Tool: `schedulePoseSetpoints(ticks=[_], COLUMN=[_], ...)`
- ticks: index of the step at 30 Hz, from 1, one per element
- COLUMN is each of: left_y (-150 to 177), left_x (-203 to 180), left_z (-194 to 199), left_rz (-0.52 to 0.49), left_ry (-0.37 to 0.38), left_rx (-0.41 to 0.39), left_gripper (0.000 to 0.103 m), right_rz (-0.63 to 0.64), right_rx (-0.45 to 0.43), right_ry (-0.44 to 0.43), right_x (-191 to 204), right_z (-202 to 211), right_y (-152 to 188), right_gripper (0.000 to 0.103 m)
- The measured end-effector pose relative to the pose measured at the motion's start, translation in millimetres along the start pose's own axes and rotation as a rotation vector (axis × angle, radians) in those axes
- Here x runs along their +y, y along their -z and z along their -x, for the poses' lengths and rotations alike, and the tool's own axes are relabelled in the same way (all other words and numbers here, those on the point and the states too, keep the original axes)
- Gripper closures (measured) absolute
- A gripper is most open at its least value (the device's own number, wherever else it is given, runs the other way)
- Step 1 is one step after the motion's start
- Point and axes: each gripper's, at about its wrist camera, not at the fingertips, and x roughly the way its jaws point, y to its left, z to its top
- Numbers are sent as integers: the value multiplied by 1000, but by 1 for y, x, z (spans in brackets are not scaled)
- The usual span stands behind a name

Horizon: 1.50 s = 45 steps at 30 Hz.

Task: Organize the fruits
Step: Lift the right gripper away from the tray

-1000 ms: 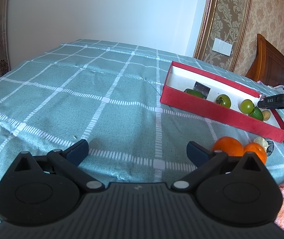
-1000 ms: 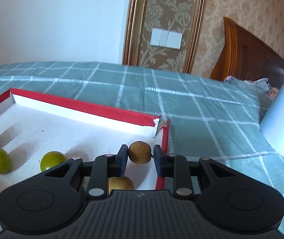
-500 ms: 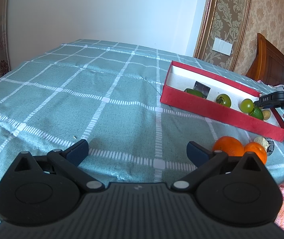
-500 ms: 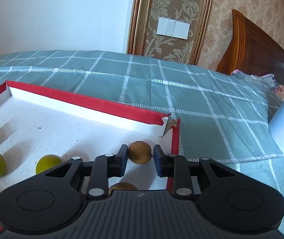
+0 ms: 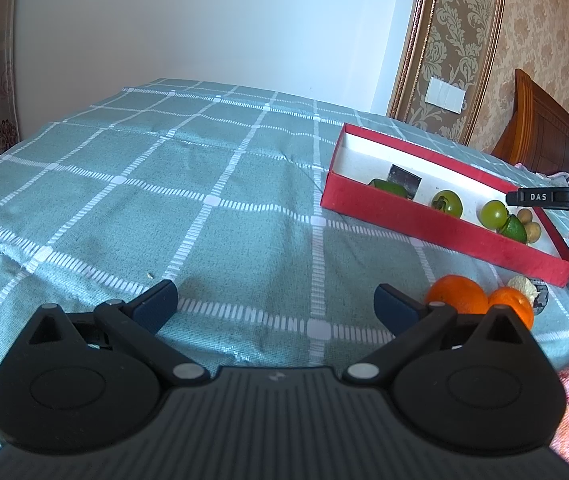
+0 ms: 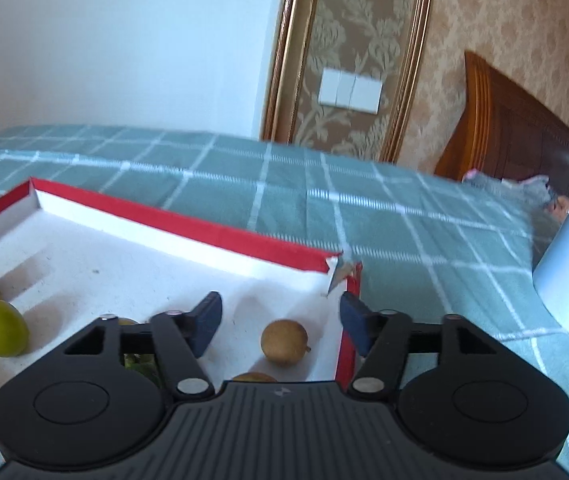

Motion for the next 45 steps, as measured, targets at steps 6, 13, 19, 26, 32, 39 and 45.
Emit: schedulePoseSetpoints(ticks=[6, 13, 19, 26, 32, 39, 45], left_y=[0, 0, 0, 0, 0, 2, 6], left_x=[0, 0, 0, -1, -3, -27, -66], left_z=[0, 0, 0, -1, 0, 21, 27], left_rz=[1, 3, 2, -11, -23, -90, -330], left_ry=[0, 2, 1, -8, -1, 126, 165], left_rx=[0, -1, 0, 5, 5, -49, -81], left_gripper=[0, 0, 0, 0, 0, 0, 0], right_rz=[3, -60, -48, 4, -8, 17, -11], right_rx=[-88, -80, -48, -11, 10, 57, 76], right_ry=[61, -87, -160, -189, -213, -207, -202], right_x=[-2, -7, 0, 7, 4, 7, 4], right_z=[30, 76, 106, 113, 112, 109, 105], right_y=[9, 34, 63, 85, 88, 94, 95], right_gripper=[24, 20, 19, 19, 19, 19, 11])
